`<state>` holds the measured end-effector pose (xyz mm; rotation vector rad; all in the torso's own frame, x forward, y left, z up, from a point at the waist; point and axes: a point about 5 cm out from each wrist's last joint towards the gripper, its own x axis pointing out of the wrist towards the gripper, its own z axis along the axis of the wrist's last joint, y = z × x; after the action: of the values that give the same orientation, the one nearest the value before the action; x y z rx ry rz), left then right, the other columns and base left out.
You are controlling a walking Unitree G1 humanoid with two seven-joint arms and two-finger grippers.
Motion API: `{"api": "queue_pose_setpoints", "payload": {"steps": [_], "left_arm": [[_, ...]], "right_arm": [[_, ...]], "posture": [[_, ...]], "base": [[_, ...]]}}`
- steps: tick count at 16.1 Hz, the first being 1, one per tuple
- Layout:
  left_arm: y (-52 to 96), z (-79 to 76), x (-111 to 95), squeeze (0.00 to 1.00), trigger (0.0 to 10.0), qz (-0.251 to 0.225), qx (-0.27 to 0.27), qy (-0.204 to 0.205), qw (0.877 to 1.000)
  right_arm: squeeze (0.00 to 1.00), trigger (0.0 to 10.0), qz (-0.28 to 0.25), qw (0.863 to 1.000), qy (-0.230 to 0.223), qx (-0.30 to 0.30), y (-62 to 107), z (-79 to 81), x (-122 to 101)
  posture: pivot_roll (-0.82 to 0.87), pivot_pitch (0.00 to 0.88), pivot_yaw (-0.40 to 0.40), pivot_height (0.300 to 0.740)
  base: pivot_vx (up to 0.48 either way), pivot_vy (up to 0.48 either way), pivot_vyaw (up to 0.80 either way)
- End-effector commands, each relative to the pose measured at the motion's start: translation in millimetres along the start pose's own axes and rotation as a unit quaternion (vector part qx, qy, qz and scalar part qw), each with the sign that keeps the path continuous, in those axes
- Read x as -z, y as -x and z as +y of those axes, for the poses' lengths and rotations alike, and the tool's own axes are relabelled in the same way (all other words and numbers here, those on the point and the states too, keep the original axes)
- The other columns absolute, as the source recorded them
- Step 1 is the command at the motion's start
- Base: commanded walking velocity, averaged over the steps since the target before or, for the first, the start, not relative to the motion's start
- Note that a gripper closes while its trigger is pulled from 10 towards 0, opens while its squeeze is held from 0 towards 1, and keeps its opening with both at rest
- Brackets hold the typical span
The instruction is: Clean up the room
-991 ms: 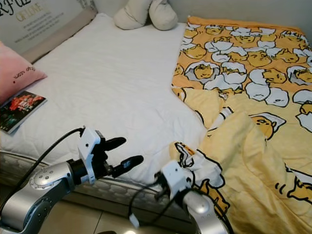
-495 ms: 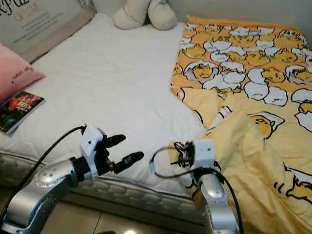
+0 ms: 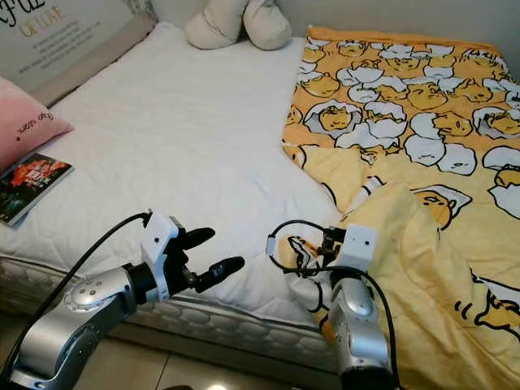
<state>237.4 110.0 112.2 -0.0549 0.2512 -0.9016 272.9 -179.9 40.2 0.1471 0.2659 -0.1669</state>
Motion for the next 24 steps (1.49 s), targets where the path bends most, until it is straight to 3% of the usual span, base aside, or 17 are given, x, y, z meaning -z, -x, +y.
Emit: {"api": "queue_pose_setpoints", "payload": {"steps": [1,3,7,8,10,18,19,20,24], "left_arm": [[-0.5,0.9,-2,0.0,10.0,0.0,0.001,-0.012,1.0],[-0.2,0.9,-2,0.0,10.0,-0.001,-0.001,-0.012,1.0],[0.8,0.6,-2,0.0,10.0,-0.002,-0.004,-0.012,1.0],[1.2,0.4,-2,0.0,10.0,-0.001,-0.004,-0.013,1.0],[2.8,0.8,-1,0.0,10.0,0.001,-0.004,-0.013,1.0],[3.0,2.4,2,0.0,10.0,0.005,0.0,-0.015,1.0],[3.0,2.7,2,0.0,10.0,0.006,0.001,-0.015,1.0],[2.9,2.7,3,0.0,10.0,0.007,0.003,-0.016,1.0],[1.4,1.8,3,0.0,10.0,0.007,0.006,-0.018,1.0]], "right_arm": [[1.0,10.0,-0.014,1.0,0.004,0.015,-3.8,-2.4,-6],[1.0,10.0,-0.029,0.999,0.022,0.035,-9.3,-5.9,-12],[1.0,10.0,-0.016,0.999,0.03,0.019,-12.8,2.5,-5],[1.0,10.0,-0.006,0.999,0.045,0.011,-13.5,6.5,-1],[1.0,10.0,0.022,0.993,0.118,-0.007,-15.5,11.5,10],[1.0,10.0,0.046,0.987,0.15,0.025,-20.0,-0.6,16],[0.54,10.0,0.05,0.987,0.149,0.016,-19.8,0.7,18],[0.0,10.0,0.051,0.986,0.158,0.007,-19.4,2.4,19],[0.0,10.0,0.081,0.982,0.167,0.019,-19.0,-0.9,28]], "posture": [[0.01,0.016,0.036,0.74],[0.02,0.013,0.032,0.74],[0.03,0.008,0.027,0.74],[0.03,0.008,0.027,0.74],[0.04,0.001,0.023,0.74],[0.04,0.0,0.017,0.74],[0.03,0.0,0.017,0.74],[0.03,0.0,0.017,0.74],[0.03,0.0,0.018,0.74]], "base": [[0.0,0.0,0.0],[0.0,0.0,0.0],[0.0,0.0,0.0],[0.0,0.0,0.0],[0.0,0.0,0.0],[0.0,0.0,0.0],[0.0,0.0,0.0],[0.0,0.0,0.0],[0.0,0.0,0.0]]}}
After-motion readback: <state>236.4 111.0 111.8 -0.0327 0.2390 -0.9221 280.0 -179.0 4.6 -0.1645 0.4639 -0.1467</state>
